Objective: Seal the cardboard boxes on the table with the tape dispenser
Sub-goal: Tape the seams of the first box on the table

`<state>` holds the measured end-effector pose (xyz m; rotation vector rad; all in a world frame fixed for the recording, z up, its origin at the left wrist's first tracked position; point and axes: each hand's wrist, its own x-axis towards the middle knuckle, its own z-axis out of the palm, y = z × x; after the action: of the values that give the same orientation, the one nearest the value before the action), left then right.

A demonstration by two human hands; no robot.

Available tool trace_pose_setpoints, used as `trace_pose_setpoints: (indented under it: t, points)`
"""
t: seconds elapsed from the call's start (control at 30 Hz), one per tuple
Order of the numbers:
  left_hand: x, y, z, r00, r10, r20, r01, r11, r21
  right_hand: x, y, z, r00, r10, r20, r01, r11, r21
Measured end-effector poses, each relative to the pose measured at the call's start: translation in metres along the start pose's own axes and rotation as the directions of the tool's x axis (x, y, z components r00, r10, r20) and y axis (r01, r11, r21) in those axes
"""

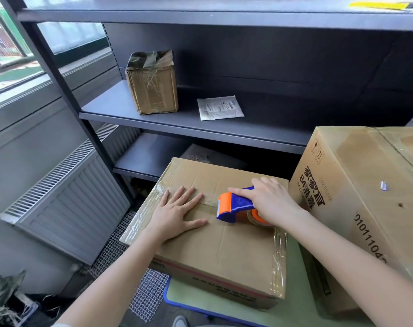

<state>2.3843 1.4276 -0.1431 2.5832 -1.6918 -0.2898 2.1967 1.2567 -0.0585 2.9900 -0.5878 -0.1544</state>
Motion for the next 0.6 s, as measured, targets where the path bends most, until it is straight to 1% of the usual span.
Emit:
trace_pose_setpoints:
  t: [0.1,0.27,0.37,0.5,0.6]
  points:
    - [0.001,-0.005,-0.002,0.999,-0.038,0.000,0.038,0.999,-0.025,0.008,-0.004,-0.003,0.999,0.001,-0.045,-0.001,1.000,-0.005]
    - [-0.002,-0.030,-0.004,0.991,-0.133,0.019,0.134,0.983,-0.123,0.040,-0.020,-0.016,0.991,-0.082,-0.108,0.077,0.996,-0.051]
    - [-0.003,-0.035,-0.004,0.985,-0.168,0.042,0.172,0.975,-0.141,0.056,-0.020,-0.021,0.993,-0.087,-0.081,0.082,0.995,-0.065]
    - [-0.003,-0.027,-0.002,0.985,-0.174,0.012,0.174,0.976,-0.130,0.048,-0.009,-0.016,0.993,-0.107,-0.058,0.104,0.993,-0.054]
    - [-0.003,-0.015,-0.001,0.985,-0.175,-0.009,0.173,0.980,-0.099,0.034,0.004,-0.010,0.995,-0.089,-0.048,0.088,0.996,-0.012]
